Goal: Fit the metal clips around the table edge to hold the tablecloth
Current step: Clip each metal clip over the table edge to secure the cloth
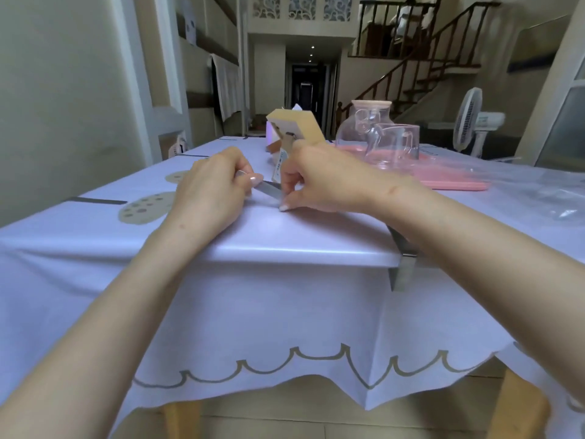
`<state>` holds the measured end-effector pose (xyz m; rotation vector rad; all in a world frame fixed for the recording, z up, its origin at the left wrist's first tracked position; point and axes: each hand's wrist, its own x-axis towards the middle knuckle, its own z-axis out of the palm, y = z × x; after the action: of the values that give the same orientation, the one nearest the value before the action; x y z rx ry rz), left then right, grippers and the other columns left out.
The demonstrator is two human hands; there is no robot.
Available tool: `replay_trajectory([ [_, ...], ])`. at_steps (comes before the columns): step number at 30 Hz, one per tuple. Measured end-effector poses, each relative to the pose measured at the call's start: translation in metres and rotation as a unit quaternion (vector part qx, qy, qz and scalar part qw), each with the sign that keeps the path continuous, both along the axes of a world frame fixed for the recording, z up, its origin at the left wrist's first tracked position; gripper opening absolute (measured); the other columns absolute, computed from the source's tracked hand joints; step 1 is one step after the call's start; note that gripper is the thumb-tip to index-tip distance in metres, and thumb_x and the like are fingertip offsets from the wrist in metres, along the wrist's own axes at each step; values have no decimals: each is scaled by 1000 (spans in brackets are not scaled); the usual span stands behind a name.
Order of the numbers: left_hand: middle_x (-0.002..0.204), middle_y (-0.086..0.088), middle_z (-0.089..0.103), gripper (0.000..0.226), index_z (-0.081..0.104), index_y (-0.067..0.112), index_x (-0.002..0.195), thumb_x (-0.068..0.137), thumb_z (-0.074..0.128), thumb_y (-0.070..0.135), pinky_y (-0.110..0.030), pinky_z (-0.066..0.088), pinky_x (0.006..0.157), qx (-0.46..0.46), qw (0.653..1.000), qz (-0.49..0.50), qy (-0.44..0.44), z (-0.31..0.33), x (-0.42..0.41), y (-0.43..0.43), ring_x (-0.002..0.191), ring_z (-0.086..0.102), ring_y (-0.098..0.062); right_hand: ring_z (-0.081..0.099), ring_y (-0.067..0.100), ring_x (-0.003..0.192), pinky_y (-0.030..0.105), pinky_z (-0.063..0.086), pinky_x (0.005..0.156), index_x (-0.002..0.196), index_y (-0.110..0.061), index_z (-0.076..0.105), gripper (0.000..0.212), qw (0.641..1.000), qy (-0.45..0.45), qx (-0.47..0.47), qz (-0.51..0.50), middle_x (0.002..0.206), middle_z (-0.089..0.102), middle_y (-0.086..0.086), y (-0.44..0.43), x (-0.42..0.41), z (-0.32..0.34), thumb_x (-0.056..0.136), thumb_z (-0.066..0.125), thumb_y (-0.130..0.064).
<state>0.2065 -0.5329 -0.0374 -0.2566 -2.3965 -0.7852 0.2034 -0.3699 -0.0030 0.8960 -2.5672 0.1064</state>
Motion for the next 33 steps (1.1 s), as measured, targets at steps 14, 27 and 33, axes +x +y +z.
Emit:
replay_trajectory([
  [14, 68, 12, 66, 25, 62, 21, 99, 80, 69, 37, -23, 41, 70, 131, 981, -142, -24, 2, 25, -88, 63, 54, -4, 61, 17, 71, 32, 45, 61, 78, -22, 59, 16, 941, 63, -329, 43, 71, 65, -9, -81, 67, -51, 79, 68, -34],
  [27, 52, -6, 52, 40, 57, 25, 54, 59, 26, 50, -27, 31, 50, -167, 983, -4, -80, -5, 32, -121, 62, 46, -29, 41, 8, 68, 20, 34, 61, 70, -30, 58, 17, 886, -21, -453, 100, 71, 62, -13, -123, 65, -57, 78, 71, -38],
  [33, 46, -1, 54, 40, 58, 35, 52, 85, 36, 30, -7, 25, 100, -142, 984, -74, -76, -10, 42, -124, 85, 58, -31, 55, 10, 58, 34, 49, 66, 67, -27, 59, 24, 879, -64, -463, 95, 62, 65, -9, -129, 62, -54, 83, 64, -42],
])
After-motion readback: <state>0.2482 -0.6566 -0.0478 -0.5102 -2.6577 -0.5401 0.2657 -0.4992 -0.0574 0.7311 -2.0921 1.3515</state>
